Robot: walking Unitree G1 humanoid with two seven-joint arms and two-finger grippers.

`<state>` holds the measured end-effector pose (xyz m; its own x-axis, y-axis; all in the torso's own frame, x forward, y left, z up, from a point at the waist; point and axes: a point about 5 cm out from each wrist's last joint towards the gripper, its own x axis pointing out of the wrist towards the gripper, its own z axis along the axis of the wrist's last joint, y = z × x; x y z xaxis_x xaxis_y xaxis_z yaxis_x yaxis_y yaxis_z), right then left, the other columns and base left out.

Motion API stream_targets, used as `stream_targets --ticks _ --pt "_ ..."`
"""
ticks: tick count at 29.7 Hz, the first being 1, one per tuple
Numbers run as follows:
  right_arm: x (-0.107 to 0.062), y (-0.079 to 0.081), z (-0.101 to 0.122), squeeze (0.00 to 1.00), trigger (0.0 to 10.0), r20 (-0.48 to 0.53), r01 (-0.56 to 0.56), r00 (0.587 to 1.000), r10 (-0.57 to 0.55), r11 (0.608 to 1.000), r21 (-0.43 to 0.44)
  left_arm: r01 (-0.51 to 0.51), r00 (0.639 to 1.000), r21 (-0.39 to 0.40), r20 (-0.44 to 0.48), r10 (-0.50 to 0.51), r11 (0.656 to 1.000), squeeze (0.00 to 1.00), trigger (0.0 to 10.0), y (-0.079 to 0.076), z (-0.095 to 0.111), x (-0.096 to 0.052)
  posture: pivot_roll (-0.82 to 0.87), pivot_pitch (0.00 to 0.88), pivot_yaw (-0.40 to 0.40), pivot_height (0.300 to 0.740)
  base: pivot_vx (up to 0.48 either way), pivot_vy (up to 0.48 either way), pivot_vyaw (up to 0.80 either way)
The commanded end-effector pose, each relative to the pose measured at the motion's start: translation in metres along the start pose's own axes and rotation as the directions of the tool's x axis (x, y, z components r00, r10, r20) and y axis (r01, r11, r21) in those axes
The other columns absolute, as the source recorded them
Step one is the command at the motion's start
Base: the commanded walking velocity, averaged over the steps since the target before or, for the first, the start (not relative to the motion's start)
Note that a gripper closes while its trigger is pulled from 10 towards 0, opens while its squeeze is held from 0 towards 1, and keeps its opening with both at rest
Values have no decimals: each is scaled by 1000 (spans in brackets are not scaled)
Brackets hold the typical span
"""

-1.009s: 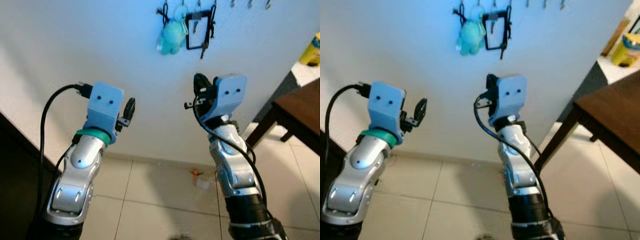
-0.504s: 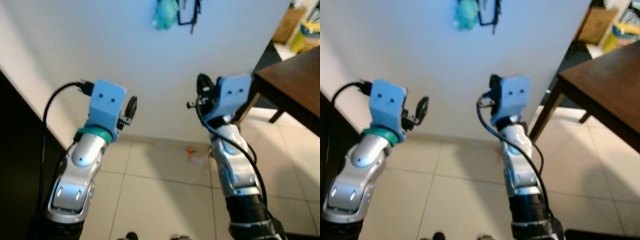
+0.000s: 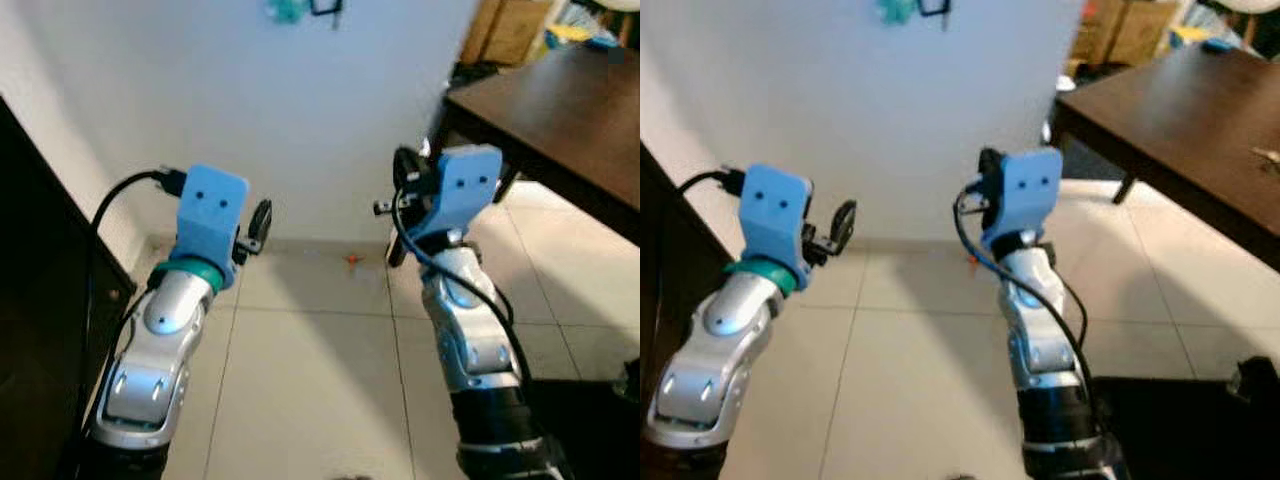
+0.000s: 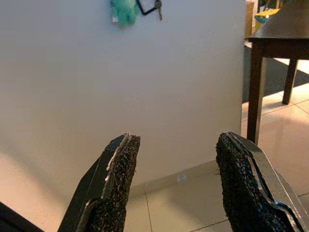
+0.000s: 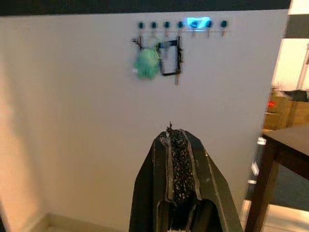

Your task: Hang keys on a hook

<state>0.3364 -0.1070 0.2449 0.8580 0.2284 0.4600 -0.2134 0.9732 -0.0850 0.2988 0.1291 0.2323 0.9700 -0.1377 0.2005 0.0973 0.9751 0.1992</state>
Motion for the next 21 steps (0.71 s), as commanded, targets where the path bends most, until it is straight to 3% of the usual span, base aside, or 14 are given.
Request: stream_targets --ticks 1,21 --pt "-1 -6 -1 0 10000 -9 18 1000 -18 1000 4 19 1000 -18 -10 -19 1000 0 10000 -4 0 0 -40 89 114 740 0 0 -800" --pt "0 -4 0 0 10000 -5 13 1000 -13 1000 12 6 1000 -16 4 -6 1000 0 10000 0 2 1 -40 79 116 740 0 0 -800"
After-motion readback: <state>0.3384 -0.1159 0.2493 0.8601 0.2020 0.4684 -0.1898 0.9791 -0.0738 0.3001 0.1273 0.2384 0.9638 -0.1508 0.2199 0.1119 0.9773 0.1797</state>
